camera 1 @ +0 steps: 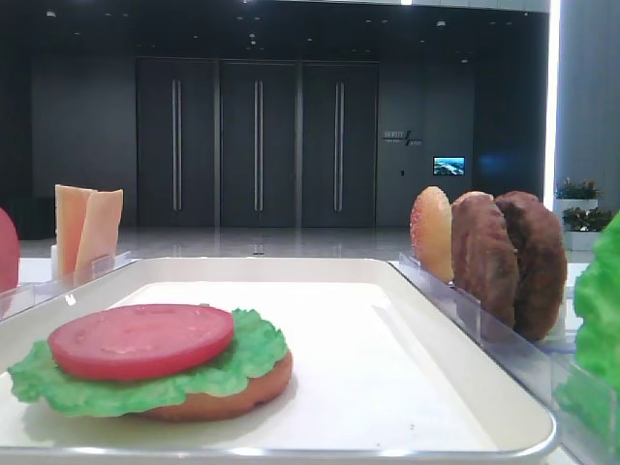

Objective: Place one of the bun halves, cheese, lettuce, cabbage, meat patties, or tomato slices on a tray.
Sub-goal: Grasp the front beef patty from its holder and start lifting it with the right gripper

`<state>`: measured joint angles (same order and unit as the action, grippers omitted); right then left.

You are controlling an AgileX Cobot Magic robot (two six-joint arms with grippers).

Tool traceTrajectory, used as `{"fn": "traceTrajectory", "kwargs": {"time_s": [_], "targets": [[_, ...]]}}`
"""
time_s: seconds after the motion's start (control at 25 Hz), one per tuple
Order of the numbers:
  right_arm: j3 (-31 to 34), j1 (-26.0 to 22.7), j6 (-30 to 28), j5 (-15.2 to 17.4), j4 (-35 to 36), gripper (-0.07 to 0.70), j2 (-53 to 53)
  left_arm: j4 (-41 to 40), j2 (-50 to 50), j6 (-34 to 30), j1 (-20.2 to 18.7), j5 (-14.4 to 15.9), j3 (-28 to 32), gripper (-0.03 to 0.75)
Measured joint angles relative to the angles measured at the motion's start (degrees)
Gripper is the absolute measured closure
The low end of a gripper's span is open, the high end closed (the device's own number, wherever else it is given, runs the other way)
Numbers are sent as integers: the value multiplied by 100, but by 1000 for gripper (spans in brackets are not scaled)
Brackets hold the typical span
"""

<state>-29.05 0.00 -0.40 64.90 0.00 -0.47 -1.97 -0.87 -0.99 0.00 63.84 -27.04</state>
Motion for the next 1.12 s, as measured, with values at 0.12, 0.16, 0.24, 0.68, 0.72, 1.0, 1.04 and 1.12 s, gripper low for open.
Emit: {"fn": "traceTrajectory", "kwargs": {"time_s": [0.12, 0.16, 0.24, 0.68, 0.72, 1.0, 1.04, 1.12], "targets": [[0, 0, 0, 0, 0, 341, 0, 0, 0, 0, 0, 0, 0, 517], [0, 0, 0, 0, 0, 341, 0, 0, 0, 0, 0, 0, 0, 517], [0, 0, 0, 0, 0, 341, 0, 0, 0, 0, 0, 0, 0, 517], [0, 0, 0, 0, 0, 341, 0, 0, 0, 0, 0, 0, 0, 525], [0, 0, 0, 0, 0, 341, 0, 0, 0, 0, 0, 0, 0, 525], [0, 0, 0, 0, 0, 367, 0, 0, 0, 0, 0, 0, 0, 549], [0, 0, 0, 0, 0, 372, 0, 0, 0, 0, 0, 0, 0, 554], [0, 0, 0, 0, 0, 377, 0, 0, 0, 0, 0, -1, 0, 571]]}}
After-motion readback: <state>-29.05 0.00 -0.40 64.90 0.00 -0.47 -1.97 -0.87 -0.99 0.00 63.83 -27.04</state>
